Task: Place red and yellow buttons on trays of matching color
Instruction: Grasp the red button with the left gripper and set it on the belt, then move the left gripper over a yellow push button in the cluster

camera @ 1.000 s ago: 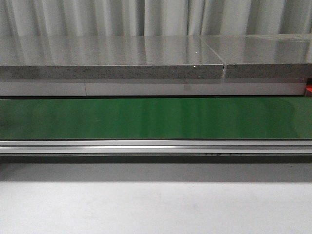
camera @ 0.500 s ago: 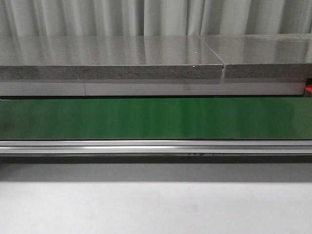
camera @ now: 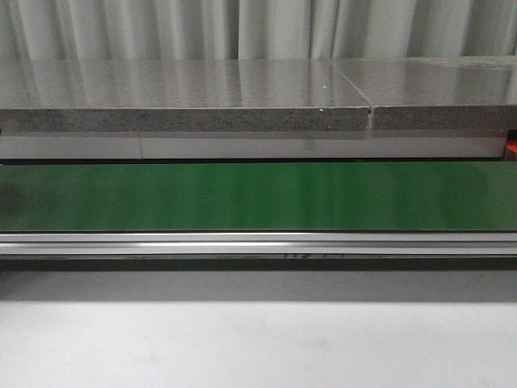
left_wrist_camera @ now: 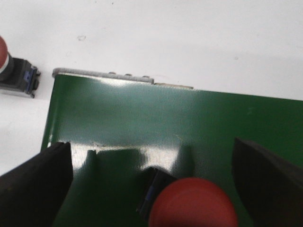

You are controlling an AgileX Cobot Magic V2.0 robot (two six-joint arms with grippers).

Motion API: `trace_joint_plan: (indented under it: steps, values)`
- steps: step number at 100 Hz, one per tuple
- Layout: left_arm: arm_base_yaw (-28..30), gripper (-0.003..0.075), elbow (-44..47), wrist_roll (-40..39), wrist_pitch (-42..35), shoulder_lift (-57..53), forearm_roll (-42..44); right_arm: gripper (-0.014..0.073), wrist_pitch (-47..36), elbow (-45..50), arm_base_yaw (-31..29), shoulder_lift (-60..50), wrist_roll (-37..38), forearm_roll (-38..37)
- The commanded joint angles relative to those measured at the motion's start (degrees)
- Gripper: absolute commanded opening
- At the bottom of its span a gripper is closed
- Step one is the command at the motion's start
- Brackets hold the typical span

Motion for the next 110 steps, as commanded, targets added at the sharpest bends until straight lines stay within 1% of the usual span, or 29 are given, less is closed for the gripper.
trace_joint_plan:
  steps: [1, 18, 23, 40, 49, 59, 80, 94, 110]
  values:
    - [-0.8, 0.0672, -3.1, 0.2, -3.1, -2.0, -0.5, -0.0068, -3.7, -1.3, 0.1, -0.1, -0.5, 0.4]
    - [-0.8, 0.0672, -6.6, 0.2, -0.5, -2.0, -0.3, -0.0068, -3.7, -1.3, 0.1, -0.1, -0.5, 0.4]
    - [-0.6, 0.0672, -7.7, 0.2, 1.3, -2.0, -0.2, -0.0068, -3.7, -1.3, 0.1, -0.1, -0.5, 0.4]
    - [2.1, 0.0672, -10.5, -0.9, 5.8, -2.1, -0.2, -0.0068, -3.7, -1.3, 0.1, -0.1, -0.5, 0.4]
    - [5.3, 0.0672, -10.6, -2.5, 6.2, -2.1, -0.2, -0.0068, -3.7, -1.3, 0.1, -0.1, -0.5, 0.4]
    - [10.4, 0.0672, -10.6, -4.2, 7.1, -2.1, -0.2, -0.0068, -3.7, -1.3, 0.1, -0.1, -0.5, 0.4]
    - [19.8, 0.0672, -10.6, -4.3, 7.0, -1.2, -0.2, -0.0068, -3.7, -1.3, 0.1, -0.1, -0.5, 0.4]
    - [23.9, 0.0672, -10.9, -4.3, 5.7, 1.6, 0.3, -0.0068, -3.7, -1.3, 0.1, -0.1, -0.5, 0.4]
    - [26.1, 0.0672, -12.7, -4.3, 6.1, 7.1, 0.3, -0.0068, -3.7, -1.3, 0.1, -0.1, -0.5, 0.4]
